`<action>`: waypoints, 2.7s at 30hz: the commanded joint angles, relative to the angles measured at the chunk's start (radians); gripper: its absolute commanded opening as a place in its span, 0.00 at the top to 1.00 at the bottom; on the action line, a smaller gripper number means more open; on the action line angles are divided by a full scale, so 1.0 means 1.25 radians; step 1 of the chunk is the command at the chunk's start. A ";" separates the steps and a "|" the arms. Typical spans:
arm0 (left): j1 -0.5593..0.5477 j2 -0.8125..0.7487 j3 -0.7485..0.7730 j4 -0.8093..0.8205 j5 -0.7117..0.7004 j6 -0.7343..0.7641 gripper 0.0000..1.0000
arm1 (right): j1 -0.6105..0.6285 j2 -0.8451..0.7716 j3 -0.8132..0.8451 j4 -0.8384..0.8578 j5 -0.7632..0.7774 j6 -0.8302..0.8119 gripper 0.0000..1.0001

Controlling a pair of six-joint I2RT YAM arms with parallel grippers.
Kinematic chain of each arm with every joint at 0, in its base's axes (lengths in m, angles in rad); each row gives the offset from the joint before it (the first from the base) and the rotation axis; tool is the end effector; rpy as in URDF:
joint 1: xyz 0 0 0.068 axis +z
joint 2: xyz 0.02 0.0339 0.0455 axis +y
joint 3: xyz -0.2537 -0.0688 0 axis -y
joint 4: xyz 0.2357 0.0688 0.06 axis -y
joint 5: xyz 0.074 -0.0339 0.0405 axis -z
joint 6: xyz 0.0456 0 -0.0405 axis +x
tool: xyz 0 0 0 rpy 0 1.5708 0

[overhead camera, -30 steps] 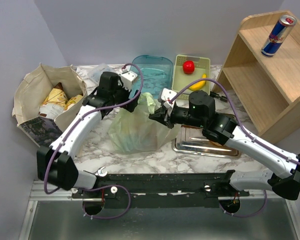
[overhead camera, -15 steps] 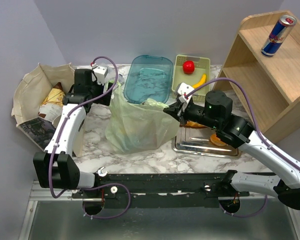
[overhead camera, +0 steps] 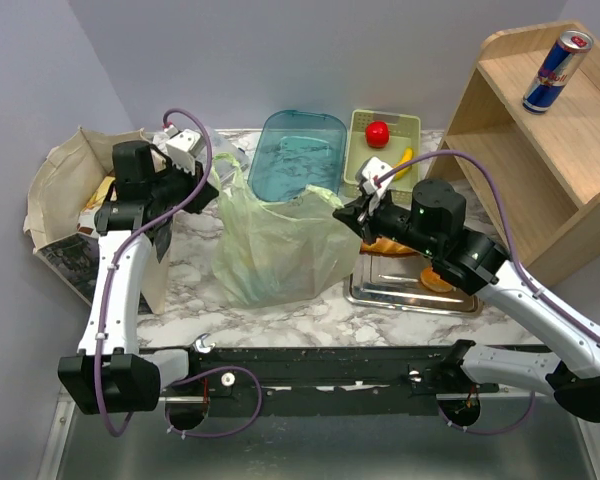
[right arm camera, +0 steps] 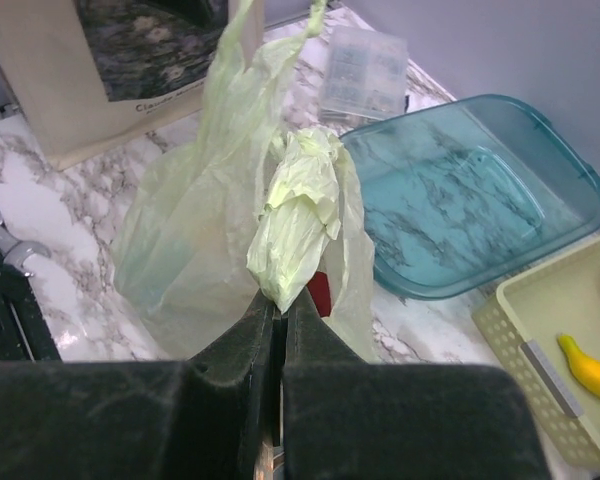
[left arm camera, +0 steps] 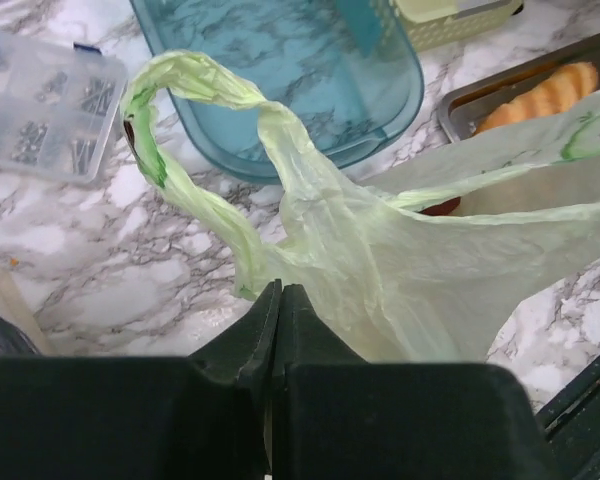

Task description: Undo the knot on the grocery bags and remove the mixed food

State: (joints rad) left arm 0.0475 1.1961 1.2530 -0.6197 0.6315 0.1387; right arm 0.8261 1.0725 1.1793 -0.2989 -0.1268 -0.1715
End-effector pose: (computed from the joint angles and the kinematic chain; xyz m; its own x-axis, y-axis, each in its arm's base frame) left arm 0.2538 -0.0149 0.3638 -0.4642 0.0897 -0.8812 0.5297 0.8255 -0.1950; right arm 0.1610 0.1831 0.3984 0.0113 -0.2375 -0.9713 -0.8237 0.5486 -0.1437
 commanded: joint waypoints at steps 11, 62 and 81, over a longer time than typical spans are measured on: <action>-0.114 -0.084 0.102 0.047 -0.009 -0.233 0.38 | -0.087 0.008 0.008 0.038 -0.034 0.115 0.99; -0.386 0.216 0.391 -0.145 -0.764 -0.424 0.02 | -0.088 0.017 0.003 0.022 -0.034 0.071 0.99; -0.433 0.311 0.389 -0.188 -0.759 -0.611 0.02 | -0.088 0.008 0.000 0.002 -0.029 0.075 0.99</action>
State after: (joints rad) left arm -0.4885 1.5455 1.7203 -0.8162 -0.2314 -0.5903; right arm 0.7166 1.0927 1.1790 -0.2863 -0.1558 -0.0780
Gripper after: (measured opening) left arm 0.984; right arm 0.030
